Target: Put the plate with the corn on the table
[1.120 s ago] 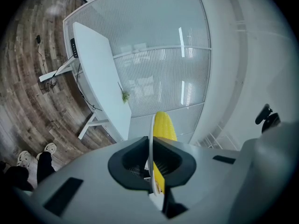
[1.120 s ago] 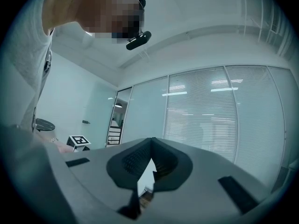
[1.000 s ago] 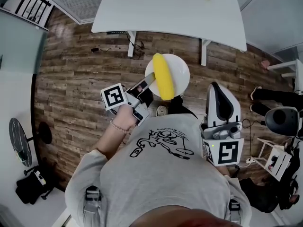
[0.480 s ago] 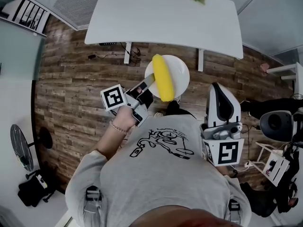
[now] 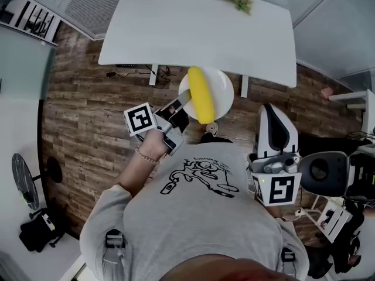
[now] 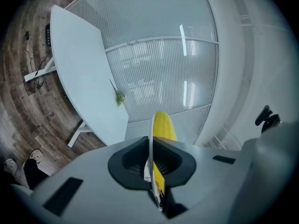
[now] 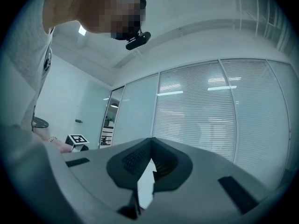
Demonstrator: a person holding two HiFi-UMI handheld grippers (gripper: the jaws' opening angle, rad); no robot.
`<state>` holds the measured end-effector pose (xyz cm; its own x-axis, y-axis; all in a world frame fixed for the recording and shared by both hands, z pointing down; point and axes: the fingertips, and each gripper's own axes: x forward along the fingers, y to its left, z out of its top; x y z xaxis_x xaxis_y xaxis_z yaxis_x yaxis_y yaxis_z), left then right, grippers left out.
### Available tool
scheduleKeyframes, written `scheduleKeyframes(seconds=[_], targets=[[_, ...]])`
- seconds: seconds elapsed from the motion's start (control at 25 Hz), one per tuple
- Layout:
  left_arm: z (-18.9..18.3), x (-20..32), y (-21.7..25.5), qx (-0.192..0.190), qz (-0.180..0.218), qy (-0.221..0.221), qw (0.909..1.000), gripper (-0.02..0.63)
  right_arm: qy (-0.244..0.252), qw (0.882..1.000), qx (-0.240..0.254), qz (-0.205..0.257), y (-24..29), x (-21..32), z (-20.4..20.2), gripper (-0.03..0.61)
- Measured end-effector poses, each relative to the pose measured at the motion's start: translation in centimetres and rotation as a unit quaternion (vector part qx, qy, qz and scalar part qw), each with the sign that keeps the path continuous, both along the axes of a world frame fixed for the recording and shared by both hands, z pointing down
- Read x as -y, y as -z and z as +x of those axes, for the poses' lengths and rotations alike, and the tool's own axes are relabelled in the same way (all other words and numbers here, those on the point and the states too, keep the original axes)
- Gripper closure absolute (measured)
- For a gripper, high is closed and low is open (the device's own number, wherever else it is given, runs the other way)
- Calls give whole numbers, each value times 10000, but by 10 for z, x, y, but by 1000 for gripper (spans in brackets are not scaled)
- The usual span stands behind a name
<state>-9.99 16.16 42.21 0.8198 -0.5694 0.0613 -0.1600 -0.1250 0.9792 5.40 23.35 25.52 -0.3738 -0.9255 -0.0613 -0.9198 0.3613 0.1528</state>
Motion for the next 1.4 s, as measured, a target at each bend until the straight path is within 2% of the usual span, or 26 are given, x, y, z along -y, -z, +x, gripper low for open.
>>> scheduleKeyframes(seconds=[0.24,0.68,1.04,1.4], targets=[[28,30,-2,12,-77,98,9999,583,86,10000,26,2,0,33,29,571],[75,58,-4,-79,-121,215,9997,583,196,9998,-14,-104,-6,59,75,571],[78,90,-9,-48,-122,234,9996,583,233,9996,4,-139,-10,89,76,571],[69,147,-12,-96,-126,235,9996,583,296,9995,-53,-132,-11,149,63,571]])
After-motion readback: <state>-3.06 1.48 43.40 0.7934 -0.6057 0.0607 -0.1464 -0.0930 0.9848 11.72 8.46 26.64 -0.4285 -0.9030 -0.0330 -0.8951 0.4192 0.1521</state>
